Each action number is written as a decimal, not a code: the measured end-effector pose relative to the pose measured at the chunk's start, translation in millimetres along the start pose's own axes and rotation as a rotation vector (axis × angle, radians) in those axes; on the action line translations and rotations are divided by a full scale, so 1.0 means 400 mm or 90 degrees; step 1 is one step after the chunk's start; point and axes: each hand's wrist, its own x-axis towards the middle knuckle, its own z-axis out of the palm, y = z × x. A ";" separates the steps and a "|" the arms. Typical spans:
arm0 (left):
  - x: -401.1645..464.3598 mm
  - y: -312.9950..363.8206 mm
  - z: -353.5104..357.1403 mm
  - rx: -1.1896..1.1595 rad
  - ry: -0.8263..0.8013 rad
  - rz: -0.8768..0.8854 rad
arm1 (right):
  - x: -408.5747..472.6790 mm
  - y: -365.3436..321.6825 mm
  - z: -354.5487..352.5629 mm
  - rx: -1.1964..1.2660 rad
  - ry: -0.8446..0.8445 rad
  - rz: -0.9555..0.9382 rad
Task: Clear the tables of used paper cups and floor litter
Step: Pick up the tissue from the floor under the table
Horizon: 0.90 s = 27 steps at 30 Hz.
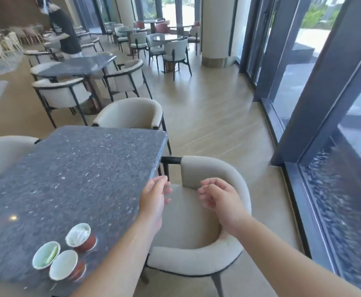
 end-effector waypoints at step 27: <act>0.143 -0.141 1.156 0.001 -0.315 -0.072 | 0.343 -0.326 -1.029 0.130 0.193 -0.027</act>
